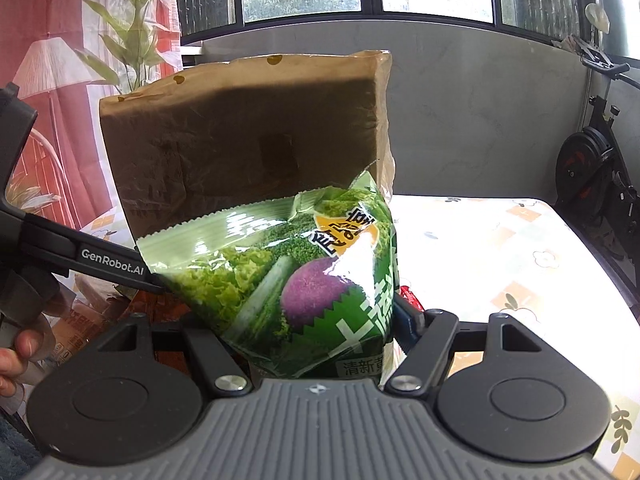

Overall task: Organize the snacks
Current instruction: 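Grasp the green vegetable-print bag with the right tool while the left tool grasps the orange bag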

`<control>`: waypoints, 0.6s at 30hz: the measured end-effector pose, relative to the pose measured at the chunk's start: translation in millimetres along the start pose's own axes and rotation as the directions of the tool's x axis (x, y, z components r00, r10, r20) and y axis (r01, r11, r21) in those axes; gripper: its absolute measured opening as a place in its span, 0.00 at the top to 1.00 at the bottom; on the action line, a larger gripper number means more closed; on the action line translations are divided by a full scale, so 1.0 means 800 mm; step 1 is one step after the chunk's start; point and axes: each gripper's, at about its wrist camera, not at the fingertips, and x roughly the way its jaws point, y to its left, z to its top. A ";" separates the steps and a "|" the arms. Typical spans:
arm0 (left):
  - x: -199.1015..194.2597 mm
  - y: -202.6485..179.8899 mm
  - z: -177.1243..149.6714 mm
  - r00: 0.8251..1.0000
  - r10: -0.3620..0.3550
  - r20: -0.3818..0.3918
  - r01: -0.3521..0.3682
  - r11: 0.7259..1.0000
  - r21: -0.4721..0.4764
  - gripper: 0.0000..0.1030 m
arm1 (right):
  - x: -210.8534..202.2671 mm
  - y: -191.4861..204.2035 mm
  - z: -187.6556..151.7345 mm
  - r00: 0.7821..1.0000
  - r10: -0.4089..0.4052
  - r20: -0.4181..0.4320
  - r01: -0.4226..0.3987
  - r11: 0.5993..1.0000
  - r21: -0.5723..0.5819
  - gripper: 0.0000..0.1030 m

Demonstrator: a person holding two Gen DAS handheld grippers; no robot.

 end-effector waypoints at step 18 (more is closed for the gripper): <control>0.005 -0.015 -0.016 1.000 -0.024 0.020 0.023 0.999 0.028 0.47 | -0.004 -0.008 0.002 1.000 0.000 0.012 0.000 0.999 0.045 0.30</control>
